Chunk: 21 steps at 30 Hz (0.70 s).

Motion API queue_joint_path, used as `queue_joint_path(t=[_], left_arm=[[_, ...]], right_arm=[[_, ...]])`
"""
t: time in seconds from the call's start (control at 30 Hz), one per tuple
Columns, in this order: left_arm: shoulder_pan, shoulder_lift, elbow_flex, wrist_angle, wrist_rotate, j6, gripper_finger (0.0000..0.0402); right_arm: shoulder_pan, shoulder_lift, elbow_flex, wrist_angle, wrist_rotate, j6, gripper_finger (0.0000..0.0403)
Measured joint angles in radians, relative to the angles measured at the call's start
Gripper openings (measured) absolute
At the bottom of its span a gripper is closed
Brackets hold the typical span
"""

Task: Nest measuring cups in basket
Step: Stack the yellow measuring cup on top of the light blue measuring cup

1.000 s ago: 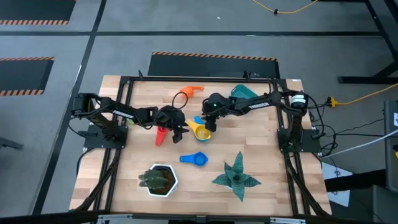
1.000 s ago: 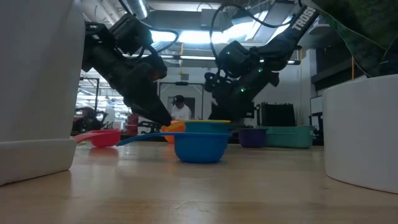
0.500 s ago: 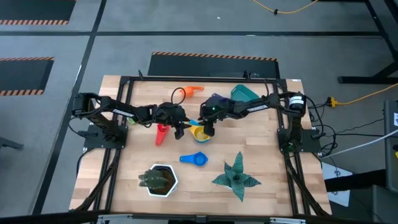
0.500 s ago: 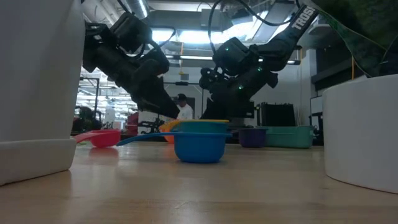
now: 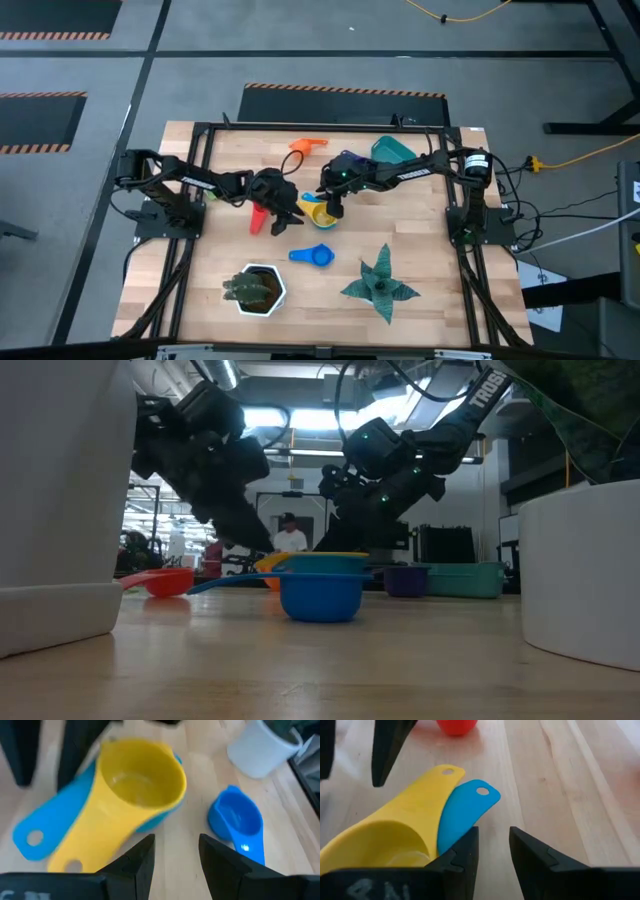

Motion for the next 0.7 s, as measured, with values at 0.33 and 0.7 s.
queue_joint_path(t=[0.33, 0.7], left_arm=[[-0.021, 0.000, 0.000, -0.062, -0.197, 0.013, 0.0146], [0.009, 0.000, 0.000, -0.013, -0.237, 0.029, 0.0146]], right_arm=[[0.000, 0.000, 0.000, 0.002, 0.000, -0.011, 0.0113], [0.001, 0.000, 0.000, 0.001, -0.034, -0.024, 0.0113]])
